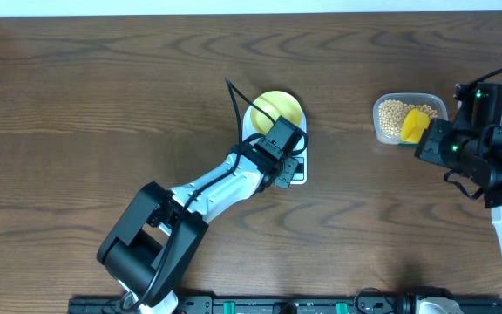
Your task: Scoop item into bowl and weigh 50g on scale
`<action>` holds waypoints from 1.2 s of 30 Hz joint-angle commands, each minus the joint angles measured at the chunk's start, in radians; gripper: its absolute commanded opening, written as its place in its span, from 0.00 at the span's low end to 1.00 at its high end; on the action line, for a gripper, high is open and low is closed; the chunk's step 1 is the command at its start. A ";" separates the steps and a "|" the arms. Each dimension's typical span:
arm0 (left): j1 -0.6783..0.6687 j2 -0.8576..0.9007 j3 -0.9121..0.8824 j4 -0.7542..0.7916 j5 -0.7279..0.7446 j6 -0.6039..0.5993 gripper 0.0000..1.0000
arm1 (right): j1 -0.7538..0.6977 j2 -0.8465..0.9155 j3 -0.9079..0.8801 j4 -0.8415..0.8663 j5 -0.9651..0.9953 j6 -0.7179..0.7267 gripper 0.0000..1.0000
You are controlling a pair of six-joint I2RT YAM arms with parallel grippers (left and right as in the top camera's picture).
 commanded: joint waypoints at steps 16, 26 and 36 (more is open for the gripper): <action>0.014 0.105 -0.060 -0.022 -0.001 0.005 0.07 | -0.002 0.001 0.016 -0.006 -0.002 -0.007 0.01; 0.014 0.016 -0.016 -0.112 -0.001 0.001 0.07 | -0.002 0.001 0.016 -0.008 -0.002 -0.007 0.01; 0.014 -0.423 0.010 -0.205 -0.001 -0.086 0.08 | -0.002 0.001 0.016 -0.018 -0.003 -0.007 0.01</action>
